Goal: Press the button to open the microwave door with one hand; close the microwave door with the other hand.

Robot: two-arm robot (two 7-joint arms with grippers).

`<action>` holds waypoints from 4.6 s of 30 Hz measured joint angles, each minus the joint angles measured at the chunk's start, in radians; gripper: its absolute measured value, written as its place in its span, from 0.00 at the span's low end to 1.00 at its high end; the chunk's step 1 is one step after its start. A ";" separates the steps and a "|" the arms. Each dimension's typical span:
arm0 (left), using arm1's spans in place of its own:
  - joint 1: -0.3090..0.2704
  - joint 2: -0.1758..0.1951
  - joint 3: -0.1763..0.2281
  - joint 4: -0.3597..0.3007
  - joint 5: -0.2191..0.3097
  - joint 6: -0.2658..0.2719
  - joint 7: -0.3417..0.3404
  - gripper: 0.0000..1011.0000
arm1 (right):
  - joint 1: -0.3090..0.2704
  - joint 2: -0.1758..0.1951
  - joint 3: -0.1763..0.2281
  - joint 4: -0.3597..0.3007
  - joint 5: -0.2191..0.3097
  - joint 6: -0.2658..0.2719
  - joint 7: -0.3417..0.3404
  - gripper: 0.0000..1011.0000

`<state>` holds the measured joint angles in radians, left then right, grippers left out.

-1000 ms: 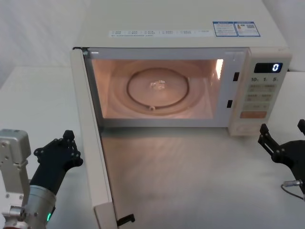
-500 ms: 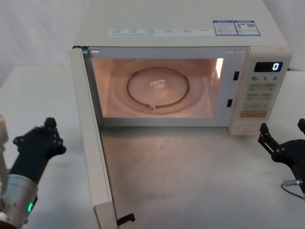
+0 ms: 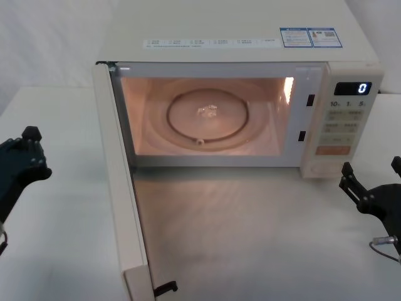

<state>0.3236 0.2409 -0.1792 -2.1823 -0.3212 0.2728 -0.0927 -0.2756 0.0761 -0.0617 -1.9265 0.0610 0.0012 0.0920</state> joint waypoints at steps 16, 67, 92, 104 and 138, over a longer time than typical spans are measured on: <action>0.028 0.134 0.029 0.072 -0.155 -0.127 -0.289 0.00 | 0.000 0.000 0.000 0.000 0.000 0.000 0.000 0.99; -0.491 0.239 0.546 0.352 -0.241 -0.104 -0.544 0.00 | 0.000 0.000 0.000 0.000 0.000 0.000 0.000 0.99; -0.667 0.156 0.643 0.516 -0.239 -0.116 -0.428 0.00 | 0.000 0.000 0.000 0.000 0.000 0.000 0.000 0.99; -0.708 0.138 0.671 0.563 -0.201 -0.114 -0.317 0.00 | 0.000 0.000 0.000 0.000 0.000 0.000 0.000 0.99; -0.680 0.025 0.618 0.578 -0.113 -0.107 -0.181 0.00 | 0.000 0.000 0.000 0.000 0.000 0.000 0.000 0.99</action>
<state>-0.3560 0.2660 0.4387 -1.6043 -0.4339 0.1662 -0.2740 -0.2755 0.0761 -0.0617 -1.9265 0.0611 0.0012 0.0920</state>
